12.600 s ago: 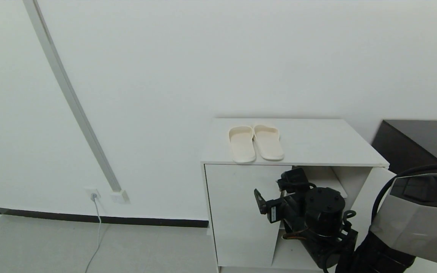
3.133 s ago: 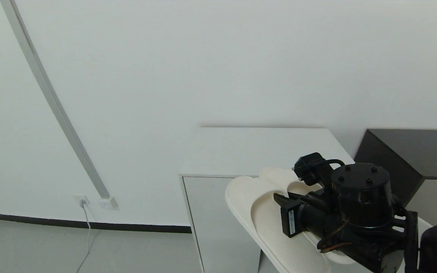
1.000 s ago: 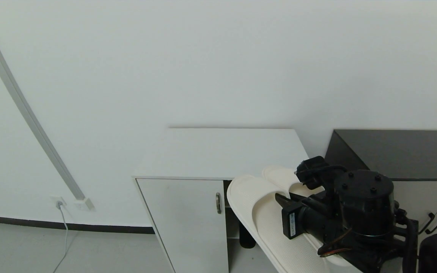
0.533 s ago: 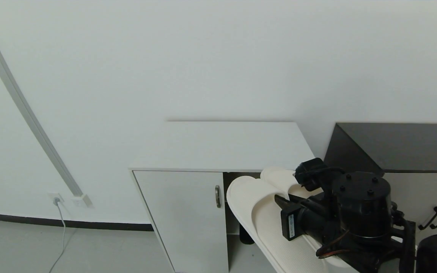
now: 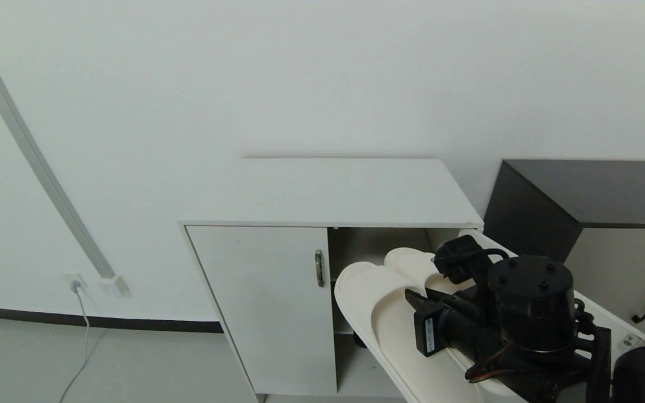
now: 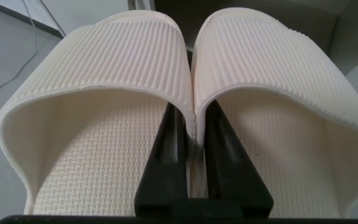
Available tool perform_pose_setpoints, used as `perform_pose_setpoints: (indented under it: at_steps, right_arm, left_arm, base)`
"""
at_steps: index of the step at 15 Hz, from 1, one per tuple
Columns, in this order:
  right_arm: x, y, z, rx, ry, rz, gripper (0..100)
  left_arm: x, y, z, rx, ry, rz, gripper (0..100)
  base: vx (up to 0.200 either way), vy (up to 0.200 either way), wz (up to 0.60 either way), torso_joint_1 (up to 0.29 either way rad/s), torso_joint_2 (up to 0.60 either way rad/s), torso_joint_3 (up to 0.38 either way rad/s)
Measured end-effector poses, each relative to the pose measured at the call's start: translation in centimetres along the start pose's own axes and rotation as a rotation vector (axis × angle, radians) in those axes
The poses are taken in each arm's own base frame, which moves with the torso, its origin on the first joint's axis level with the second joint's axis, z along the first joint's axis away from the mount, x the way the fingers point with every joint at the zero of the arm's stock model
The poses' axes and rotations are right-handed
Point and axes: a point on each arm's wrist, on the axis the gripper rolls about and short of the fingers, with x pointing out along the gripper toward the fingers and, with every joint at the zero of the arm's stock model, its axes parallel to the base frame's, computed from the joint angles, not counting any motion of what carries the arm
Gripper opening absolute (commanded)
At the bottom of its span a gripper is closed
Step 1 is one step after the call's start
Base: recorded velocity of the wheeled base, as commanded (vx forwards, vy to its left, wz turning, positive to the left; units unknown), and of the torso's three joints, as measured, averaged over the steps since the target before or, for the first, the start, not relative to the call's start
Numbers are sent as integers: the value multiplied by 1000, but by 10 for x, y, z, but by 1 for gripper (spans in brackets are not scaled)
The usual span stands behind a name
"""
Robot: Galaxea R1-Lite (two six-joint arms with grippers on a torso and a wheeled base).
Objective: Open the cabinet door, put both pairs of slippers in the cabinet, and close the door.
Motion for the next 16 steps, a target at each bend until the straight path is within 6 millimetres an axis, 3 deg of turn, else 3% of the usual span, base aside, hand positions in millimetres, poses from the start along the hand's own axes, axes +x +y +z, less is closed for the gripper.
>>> perform_pose_setpoints:
  at_steps: [16]
  right_arm:
    - [4,2,-4,-1,-4,5,0]
  left_arm:
    - [0,0,0,0,0,0,0]
  base:
    - [0,0,0,-170,492,329]
